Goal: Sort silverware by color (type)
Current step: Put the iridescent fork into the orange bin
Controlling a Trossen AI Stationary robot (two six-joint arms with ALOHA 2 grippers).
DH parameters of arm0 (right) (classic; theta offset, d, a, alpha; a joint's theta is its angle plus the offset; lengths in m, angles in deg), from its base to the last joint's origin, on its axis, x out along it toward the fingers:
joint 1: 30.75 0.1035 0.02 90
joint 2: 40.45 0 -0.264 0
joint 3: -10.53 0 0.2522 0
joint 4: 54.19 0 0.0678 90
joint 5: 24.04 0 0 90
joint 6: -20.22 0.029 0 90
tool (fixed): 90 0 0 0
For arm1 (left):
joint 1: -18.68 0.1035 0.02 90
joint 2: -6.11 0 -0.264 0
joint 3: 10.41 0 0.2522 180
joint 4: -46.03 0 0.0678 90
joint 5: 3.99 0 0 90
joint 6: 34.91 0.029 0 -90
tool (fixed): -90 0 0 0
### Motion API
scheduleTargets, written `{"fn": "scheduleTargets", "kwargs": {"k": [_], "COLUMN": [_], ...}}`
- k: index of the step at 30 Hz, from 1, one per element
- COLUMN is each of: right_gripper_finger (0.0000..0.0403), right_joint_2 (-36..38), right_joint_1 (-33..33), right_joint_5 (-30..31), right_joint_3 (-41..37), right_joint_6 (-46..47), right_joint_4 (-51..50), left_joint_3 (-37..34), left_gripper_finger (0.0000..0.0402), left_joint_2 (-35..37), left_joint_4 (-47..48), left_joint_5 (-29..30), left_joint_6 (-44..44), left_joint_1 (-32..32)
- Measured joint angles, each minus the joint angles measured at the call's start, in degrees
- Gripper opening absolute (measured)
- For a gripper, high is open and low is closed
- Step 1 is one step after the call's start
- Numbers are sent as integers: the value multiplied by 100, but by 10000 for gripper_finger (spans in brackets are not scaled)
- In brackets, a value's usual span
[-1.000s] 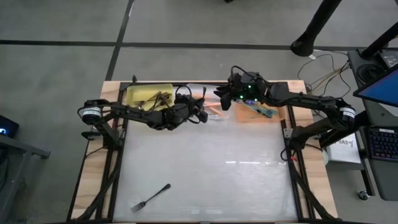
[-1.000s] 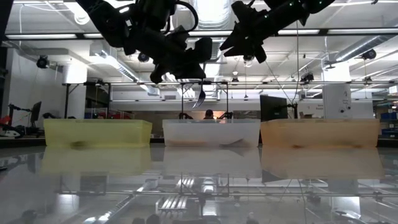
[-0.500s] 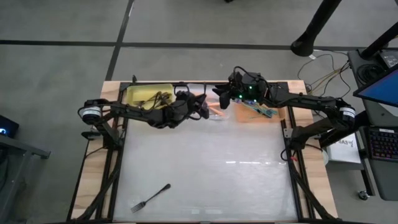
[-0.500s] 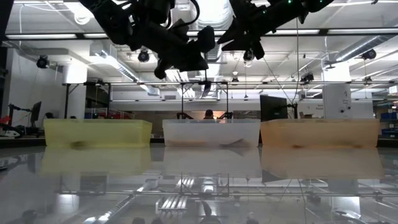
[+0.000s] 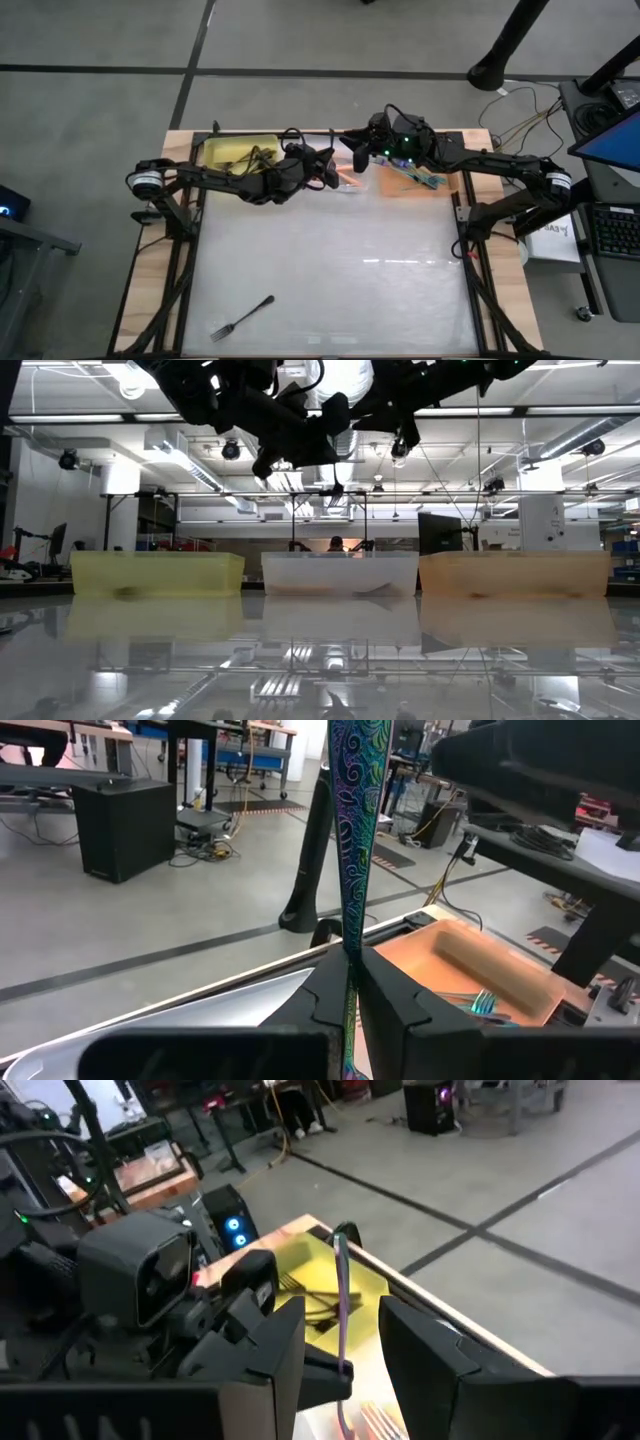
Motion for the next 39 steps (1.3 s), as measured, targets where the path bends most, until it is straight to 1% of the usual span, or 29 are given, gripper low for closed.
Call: {"fn": "scheduleTargets", "kwargs": {"k": [6,13,17,21,23,30,34,39], "right_gripper_finger": [121,121,121,121,121,118,95,45], "right_joint_2": [-76,-460,-562,-616,-654,-713,-719,-761], "right_joint_1": [-2,0,-2,-3,-4,-4,-7,-2], "right_joint_5": [94,81,83,84,85,85,85,72], "right_joint_3": [2,2,2,1,1,0,0,0], "right_joint_6": [-68,-71,-118,-148,-166,-181,-210,-210], "right_joint_4": [340,712,892,916,1009,1093,1190,1299], "left_joint_3": [0,0,0,0,0,0,0,0], "left_gripper_finger": [0,0,0,0,0,0,0,0], "left_joint_2": [0,0,0,0,0,0,0,0], "left_joint_4": [-78,-80,-30,-35,-60,-52,-53,-53], "left_joint_5": [-29,-52,-60,-82,-189,-197,-317,-394], "left_joint_6": [-92,-155,-155,-155,-157,-157,-157,-157], "left_joint_1": [0,0,-7,-7,-7,-9,-9,-9]}}
